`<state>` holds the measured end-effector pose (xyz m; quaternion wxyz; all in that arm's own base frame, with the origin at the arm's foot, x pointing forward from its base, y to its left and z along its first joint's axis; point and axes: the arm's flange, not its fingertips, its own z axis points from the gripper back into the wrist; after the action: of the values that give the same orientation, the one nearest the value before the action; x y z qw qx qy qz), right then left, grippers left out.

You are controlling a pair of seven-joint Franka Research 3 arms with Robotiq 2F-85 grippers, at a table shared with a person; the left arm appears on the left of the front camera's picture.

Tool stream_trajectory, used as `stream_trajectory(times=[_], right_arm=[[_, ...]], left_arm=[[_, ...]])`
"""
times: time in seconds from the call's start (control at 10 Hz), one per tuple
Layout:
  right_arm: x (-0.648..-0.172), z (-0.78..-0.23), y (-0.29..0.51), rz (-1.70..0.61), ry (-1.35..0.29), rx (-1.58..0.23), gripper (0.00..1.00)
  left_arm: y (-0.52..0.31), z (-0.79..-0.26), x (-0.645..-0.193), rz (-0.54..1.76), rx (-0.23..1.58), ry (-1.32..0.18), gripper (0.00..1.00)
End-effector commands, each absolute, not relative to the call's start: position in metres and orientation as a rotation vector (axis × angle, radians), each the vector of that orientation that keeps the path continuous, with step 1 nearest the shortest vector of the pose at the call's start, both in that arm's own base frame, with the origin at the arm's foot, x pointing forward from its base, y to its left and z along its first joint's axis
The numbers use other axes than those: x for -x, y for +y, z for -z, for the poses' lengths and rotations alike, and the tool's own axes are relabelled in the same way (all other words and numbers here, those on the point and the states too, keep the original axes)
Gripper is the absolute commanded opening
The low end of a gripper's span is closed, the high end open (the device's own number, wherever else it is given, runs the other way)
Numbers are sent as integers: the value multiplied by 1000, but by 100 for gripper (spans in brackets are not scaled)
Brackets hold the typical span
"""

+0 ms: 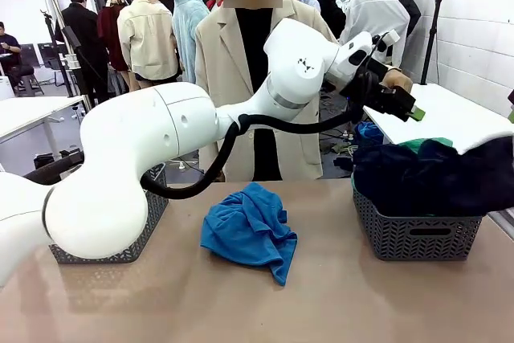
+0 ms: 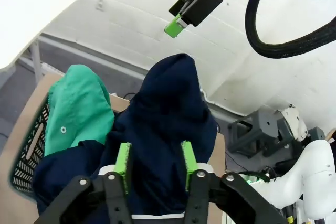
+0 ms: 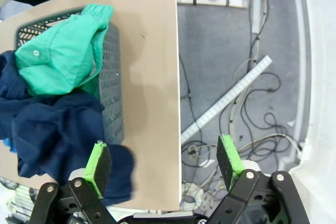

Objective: Sort the tops and bottoms.
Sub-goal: Sort the clothes according to human instructions.

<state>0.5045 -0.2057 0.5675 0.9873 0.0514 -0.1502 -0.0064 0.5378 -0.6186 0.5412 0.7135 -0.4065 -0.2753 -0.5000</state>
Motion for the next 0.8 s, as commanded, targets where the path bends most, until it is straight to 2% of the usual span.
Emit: stream_trajectory(times=[0.0, 0.5, 0.6, 0.7], right_arm=[[-504, -567, -204, 11, -293, -94, 100], [-504, -567, -204, 11, -293, -94, 100], [-504, -567, -204, 11, -293, -94, 100], [-504, -567, -204, 11, -293, -94, 100]], left_arm=[[-653, -577, -579, 1111, 851, -593, 100], [-572, -645, -545, 1143, 602, -694, 100], [-577, -611, -543, 1150, 717, -669, 100], [-577, -611, -543, 1150, 717, -669, 100]])
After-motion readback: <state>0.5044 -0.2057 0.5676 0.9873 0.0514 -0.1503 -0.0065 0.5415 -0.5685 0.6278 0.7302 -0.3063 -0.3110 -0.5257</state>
